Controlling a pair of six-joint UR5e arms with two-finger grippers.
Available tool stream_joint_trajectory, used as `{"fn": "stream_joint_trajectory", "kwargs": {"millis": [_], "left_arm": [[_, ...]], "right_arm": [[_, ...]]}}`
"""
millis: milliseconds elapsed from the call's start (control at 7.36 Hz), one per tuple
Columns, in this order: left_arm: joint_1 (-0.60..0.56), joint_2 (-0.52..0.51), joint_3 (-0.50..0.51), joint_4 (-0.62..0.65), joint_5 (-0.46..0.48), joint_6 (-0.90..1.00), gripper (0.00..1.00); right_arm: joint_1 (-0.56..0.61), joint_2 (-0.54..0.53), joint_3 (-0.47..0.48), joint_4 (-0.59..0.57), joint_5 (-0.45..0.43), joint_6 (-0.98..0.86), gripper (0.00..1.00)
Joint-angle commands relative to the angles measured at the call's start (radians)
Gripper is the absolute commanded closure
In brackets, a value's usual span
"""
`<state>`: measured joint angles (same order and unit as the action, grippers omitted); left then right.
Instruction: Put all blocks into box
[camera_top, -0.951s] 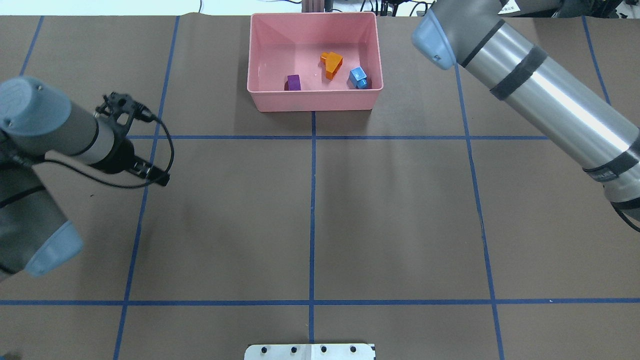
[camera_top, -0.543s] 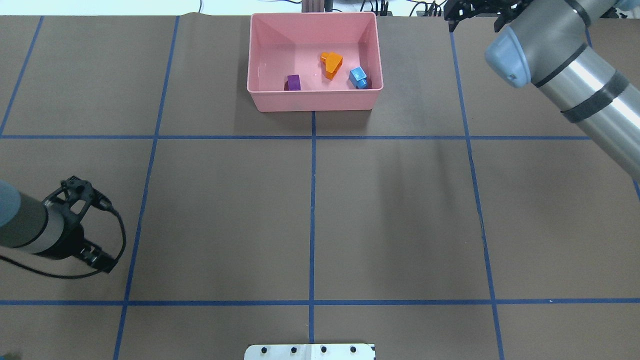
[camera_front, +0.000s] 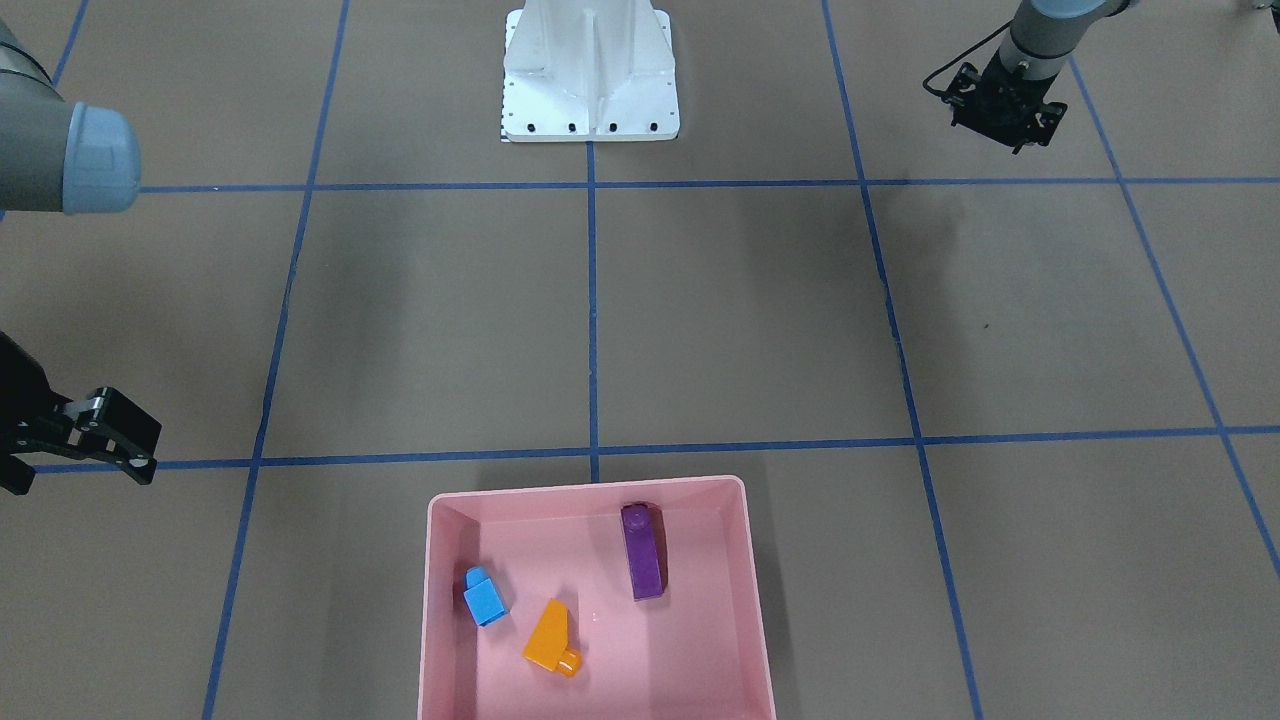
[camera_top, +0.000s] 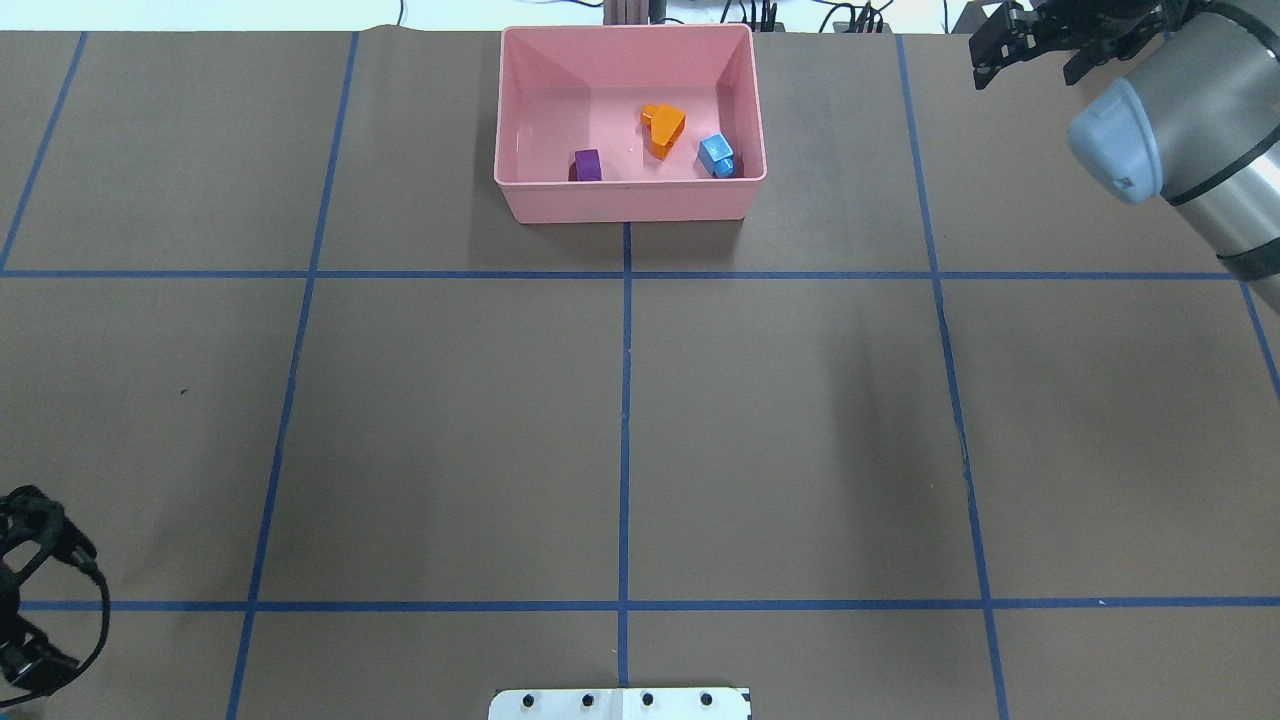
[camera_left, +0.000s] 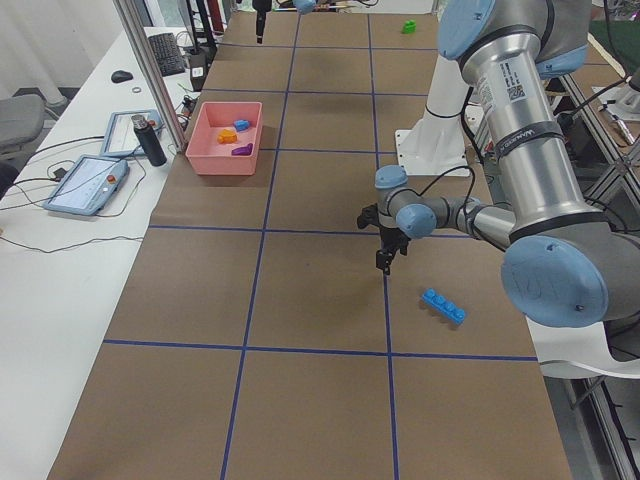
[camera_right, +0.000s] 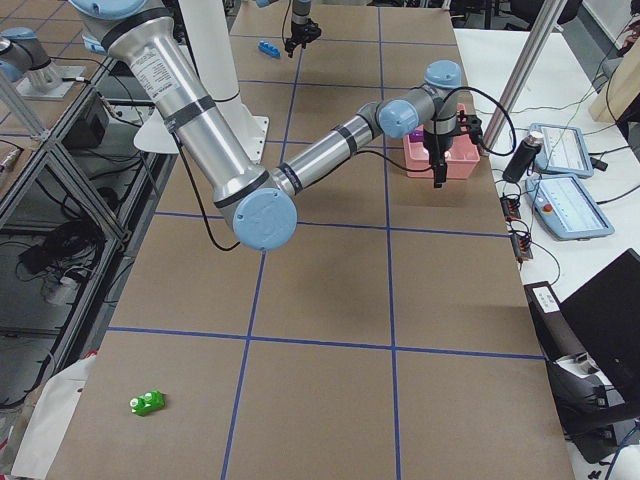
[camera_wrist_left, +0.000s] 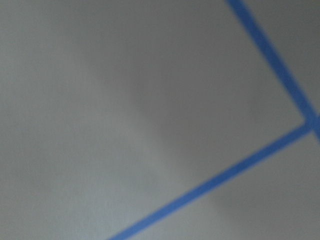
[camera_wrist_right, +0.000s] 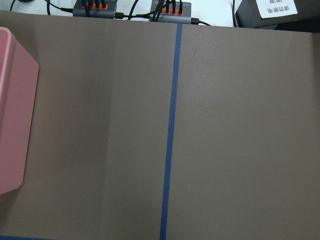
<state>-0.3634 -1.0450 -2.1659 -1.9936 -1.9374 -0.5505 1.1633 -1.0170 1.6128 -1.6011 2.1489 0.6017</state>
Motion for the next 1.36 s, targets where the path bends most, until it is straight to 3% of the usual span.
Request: {"fn": "stream_joint_trajectory", "kwargs": {"millis": [0, 272, 679, 815, 1087, 1223], "left_arm": [[0.123, 0.105, 0.006, -0.073, 0.000, -0.070, 0.00], [0.283, 0.096, 0.026, -0.073, 0.053, -0.210, 0.00], [0.320, 0.054, 0.105, -0.074, 0.060, -0.210, 0.01], [0.323, 0.051, 0.106, -0.073, 0.060, -0.207, 0.13], [0.328, 0.053, 0.109, -0.073, 0.058, -0.206, 0.82], [0.325, 0.054, 0.106, -0.074, 0.060, -0.206, 1.00]], "right_arm": [[0.007, -0.018, 0.018, 0.000, 0.005, -0.014, 0.00], [0.007, -0.026, 0.033, 0.000, 0.003, -0.014, 0.00], [0.007, -0.029, 0.039, 0.000, 0.003, -0.013, 0.00], [0.007, -0.029, 0.041, 0.000, 0.002, -0.013, 0.00], [0.007, -0.029, 0.044, 0.000, 0.002, -0.011, 0.00], [0.006, -0.028, 0.045, 0.000, 0.002, -0.011, 0.00]]}}
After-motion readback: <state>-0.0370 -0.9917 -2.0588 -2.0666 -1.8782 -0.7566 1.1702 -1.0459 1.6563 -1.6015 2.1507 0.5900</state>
